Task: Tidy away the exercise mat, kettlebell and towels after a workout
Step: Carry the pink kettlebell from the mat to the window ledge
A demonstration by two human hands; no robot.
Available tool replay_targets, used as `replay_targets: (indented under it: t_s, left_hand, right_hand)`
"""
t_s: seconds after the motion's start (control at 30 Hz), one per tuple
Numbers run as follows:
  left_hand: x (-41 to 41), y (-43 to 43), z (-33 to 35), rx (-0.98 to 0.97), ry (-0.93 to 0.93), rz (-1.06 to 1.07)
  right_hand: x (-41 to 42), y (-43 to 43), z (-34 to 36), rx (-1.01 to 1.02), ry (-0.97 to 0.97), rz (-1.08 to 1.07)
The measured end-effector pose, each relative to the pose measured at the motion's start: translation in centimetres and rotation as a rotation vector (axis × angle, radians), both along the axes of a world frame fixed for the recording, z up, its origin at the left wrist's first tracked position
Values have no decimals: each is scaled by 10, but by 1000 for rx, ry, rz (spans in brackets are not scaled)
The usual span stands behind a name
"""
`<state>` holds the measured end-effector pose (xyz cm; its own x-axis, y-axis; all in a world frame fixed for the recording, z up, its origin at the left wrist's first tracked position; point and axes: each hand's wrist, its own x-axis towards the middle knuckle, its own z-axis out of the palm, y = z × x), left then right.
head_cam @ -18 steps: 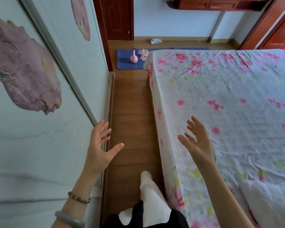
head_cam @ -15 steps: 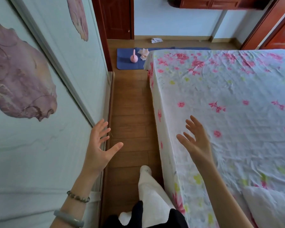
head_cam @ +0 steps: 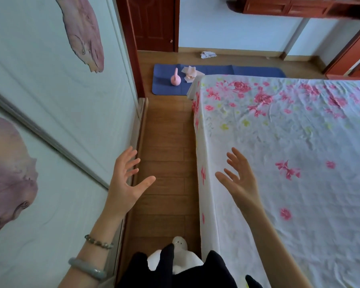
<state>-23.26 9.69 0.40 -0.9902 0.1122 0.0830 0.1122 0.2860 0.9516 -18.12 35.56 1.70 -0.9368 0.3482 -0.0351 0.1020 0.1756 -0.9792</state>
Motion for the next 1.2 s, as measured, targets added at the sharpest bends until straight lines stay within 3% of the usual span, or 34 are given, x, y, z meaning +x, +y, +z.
replay_targets:
  t_s: [0.3,0.9,1.2]
  left_hand:
    - [-105,6,-8,14,21,36]
    - [-451,31,21,11,97,-57]
    - [-596,79,3,37,58,-50]
  right_hand:
    - [-116,11,-11,48,-14,75]
    - [-435,26,2,1,37,-27]
    - [-593,68,-4,-5,56,-17]
